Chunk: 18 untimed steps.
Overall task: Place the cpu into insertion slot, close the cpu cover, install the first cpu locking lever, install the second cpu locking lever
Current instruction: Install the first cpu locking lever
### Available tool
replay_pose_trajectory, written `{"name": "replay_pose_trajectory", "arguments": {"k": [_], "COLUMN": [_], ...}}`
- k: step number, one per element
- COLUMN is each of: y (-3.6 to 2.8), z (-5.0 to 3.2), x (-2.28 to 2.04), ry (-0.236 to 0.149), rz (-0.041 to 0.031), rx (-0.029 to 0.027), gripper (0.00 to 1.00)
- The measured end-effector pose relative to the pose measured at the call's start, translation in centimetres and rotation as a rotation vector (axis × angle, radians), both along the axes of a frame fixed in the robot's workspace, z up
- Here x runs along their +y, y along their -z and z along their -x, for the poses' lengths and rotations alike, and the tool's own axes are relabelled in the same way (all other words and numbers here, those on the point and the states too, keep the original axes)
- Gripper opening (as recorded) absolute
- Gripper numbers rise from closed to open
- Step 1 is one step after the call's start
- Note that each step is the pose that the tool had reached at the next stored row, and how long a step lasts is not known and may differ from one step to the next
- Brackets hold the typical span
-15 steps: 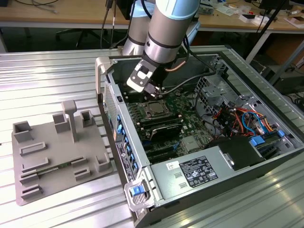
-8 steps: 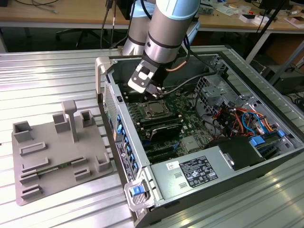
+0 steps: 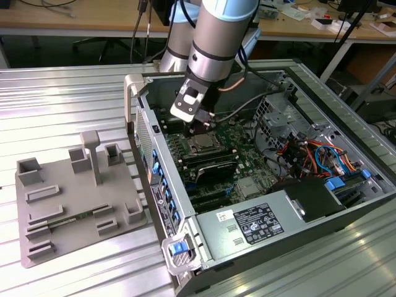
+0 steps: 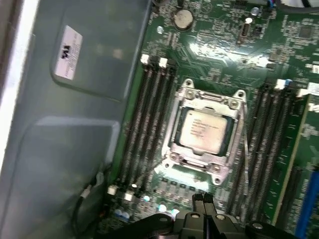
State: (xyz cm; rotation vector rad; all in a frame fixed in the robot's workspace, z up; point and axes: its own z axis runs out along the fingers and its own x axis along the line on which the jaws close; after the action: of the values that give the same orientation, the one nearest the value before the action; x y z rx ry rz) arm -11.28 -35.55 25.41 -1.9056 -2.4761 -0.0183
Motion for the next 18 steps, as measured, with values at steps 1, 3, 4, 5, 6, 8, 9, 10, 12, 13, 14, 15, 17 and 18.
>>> {"name": "replay_pose_trajectory", "arguments": {"k": [1, 3, 4, 5, 6, 8, 9, 10, 12, 13, 14, 15, 17, 18], "y": [-0.01, -0.01, 0.00, -0.01, -0.01, -0.01, -0.01, 0.00, 0.00, 0.00, 0.00, 0.00, 0.00, 0.00], "z": [0.01, 0.00, 0.00, 0.00, 0.00, 0.00, 0.00, 0.00, 0.00, 0.00, 0.00, 0.00, 0.00, 0.00], "x": [0.00, -0.01, -0.01, -0.01, -0.01, 0.00, 0.00, 0.00, 0.00, 0.00, 0.00, 0.00, 0.00, 0.00], "ry": [-0.002, -0.005, -0.008, -0.011, -0.023, -0.035, -0.047, -0.070, -0.092, -0.100, -0.110, -0.118, -0.134, -0.144], "rz": [0.0124, 0.0327, 0.0380, 0.0383, 0.0384, 0.0386, 0.0387, 0.0387, 0.0387, 0.0387, 0.0386, 0.0387, 0.0386, 0.0387], "rx": [0.0002, 0.0002, 0.0000, 0.0000, -0.0002, -0.0005, -0.0006, -0.0011, -0.0016, -0.0018, -0.0020, -0.0021, -0.0024, -0.0026], "gripper": [0.11, 0.11, 0.11, 0.11, 0.11, 0.11, 0.11, 0.11, 0.11, 0.11, 0.11, 0.11, 0.11, 0.11]}}
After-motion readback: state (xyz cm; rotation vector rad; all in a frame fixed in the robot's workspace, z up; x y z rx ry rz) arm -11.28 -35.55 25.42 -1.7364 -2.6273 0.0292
